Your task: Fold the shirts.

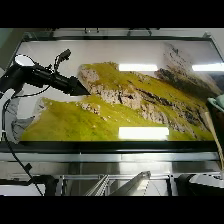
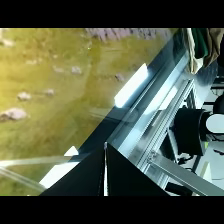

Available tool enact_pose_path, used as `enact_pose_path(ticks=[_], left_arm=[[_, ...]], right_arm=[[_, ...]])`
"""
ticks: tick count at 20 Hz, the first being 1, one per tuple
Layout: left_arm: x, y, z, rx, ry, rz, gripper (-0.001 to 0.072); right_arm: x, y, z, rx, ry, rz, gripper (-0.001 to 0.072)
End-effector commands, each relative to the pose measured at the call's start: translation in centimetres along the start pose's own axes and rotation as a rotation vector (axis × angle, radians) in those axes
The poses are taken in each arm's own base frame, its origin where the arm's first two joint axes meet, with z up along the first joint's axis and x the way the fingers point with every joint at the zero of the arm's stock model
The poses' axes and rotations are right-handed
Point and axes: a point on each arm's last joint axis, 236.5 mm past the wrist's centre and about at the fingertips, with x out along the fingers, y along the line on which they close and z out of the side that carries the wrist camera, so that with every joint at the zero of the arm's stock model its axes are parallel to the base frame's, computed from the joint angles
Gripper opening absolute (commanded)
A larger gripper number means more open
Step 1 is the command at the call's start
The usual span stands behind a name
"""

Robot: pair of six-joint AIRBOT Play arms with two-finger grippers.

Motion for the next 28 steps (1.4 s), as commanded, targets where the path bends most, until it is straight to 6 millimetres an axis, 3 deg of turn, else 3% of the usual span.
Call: enact_pose_path(ticks=[1,2,3,4,5,8,10,11,12,13,14,16,20,25,28], left_arm=[[0.1,-0.1,-0.2,0.002,0.011,-0.004,0.002],[0.1,-0.1,-0.2,0.002,0.011,-0.004,0.002],[0.1,-0.1,-0.2,0.002,0.011,-0.004,0.002],[0.1,-0.1,-0.2,0.002,0.011,-0.004,0.002],[0.1,-0.1,-0.2,0.002,0.011,-0.004,0.002],[0.1,-0.2,-0.3,0.002,0.017,-0.008,0.002],[0.1,-0.2,-0.4,0.002,0.017,-0.009,0.002],[0.1,-0.2,-0.4,0.002,0.017,-0.009,0.002],[0.1,-0.3,-0.3,0.002,0.016,-0.012,0.002],[0.1,-0.4,-0.3,0.001,0.014,-0.016,0.002],[0.1,-0.4,-0.3,0.001,0.017,-0.018,0.002],[0.1,-0.6,-0.7,-0.003,0.031,-0.025,0.002],[0.1,-0.7,-0.9,-0.002,0.041,-0.03,0.002],[0.1,-0.9,-1.2,-0.002,0.052,-0.037,0.002],[0.1,-0.9,-1.3,-0.002,0.058,-0.04,0.002]], right_arm=[[3.6,-7.0,-2.4,0.045,0.125,-0.253,0.001],[4.7,-7.7,-3.0,0.065,0.158,-0.261,0.0024],[5.7,-8.3,-3.6,0.086,0.184,-0.265,0.0165],[6.5,-8.5,-4.1,0.087,0.209,-0.267,0.0473],[7.1,-8.6,-4.3,0.078,0.222,-0.269,0.0669],[7.2,-8.0,-3.7,0.074,0.202,-0.244,0.0667],[7.3,-5.0,-1.7,0.057,0.119,-0.118,0.0628],[7.3,-2.7,-0.7,0.051,0.079,-0.017,0.0387],[7.0,0.2,0.4,0.034,0.036,0.108,0.0061],[6.6,3.1,1.2,-0.003,-0.003,0.228,0.0012],[5.9,5.7,2.0,-0.029,-0.044,0.331,0.0011],[4.7,9.0,3.5,-0.066,-0.121,0.442,0.0011],[3.6,12.3,6.5,-0.13,-0.297,0.468,0.0011],[5.3,15.1,5.8,-0.202,-0.257,0.466,0.0011],[6.7,16.8,4.0,-0.277,-0.19,0.456,0.0011]])
